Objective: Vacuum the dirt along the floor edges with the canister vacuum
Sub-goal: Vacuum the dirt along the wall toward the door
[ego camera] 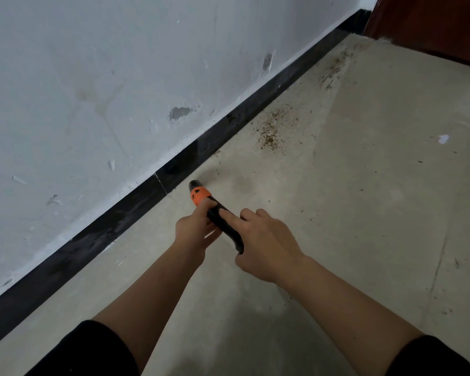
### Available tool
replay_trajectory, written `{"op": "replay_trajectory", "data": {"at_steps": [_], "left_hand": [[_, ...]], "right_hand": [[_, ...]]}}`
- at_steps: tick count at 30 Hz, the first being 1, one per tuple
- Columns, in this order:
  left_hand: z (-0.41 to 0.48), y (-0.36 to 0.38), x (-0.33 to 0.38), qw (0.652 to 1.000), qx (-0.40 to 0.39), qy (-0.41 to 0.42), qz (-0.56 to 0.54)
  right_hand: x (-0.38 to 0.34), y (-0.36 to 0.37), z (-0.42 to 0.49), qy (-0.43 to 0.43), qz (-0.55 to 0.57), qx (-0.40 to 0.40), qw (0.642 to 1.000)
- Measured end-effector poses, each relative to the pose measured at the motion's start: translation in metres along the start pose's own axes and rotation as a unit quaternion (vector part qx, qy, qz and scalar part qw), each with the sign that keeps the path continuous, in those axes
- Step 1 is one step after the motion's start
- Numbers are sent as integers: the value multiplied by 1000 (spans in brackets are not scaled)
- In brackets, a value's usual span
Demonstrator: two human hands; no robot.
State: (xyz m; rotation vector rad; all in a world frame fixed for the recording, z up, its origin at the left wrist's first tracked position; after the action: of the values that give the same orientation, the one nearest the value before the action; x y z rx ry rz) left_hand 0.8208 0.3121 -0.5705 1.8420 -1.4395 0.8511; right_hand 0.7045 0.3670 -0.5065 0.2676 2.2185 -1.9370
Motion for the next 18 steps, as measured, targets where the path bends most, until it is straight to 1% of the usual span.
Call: {"op": "replay_trajectory", "data": {"at_steps": [5, 14, 18], "left_hand": [[5, -3, 4, 1000, 2, 2, -4], [8, 39, 1, 997, -67, -12, 23], [10, 56, 1, 997, -76, -19, 26]], "right_hand": [[-3, 0, 6, -2, 0, -8, 1000], [33, -12, 4, 42, -1, -2, 999], [46, -16, 7, 50, -8, -5, 999]]}}
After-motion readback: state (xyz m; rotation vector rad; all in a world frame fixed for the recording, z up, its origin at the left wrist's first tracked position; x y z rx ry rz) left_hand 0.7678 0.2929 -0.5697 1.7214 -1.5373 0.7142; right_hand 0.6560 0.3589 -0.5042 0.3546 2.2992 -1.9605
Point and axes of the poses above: each hand's wrist, its own z-axis towards the middle knuckle, its own y-axis out of the palm, x = y × z, the point moved 5 cm from there along z, towards the middle knuckle, and after that the axes turned 8 degrees about y, right-handed, at the moved point
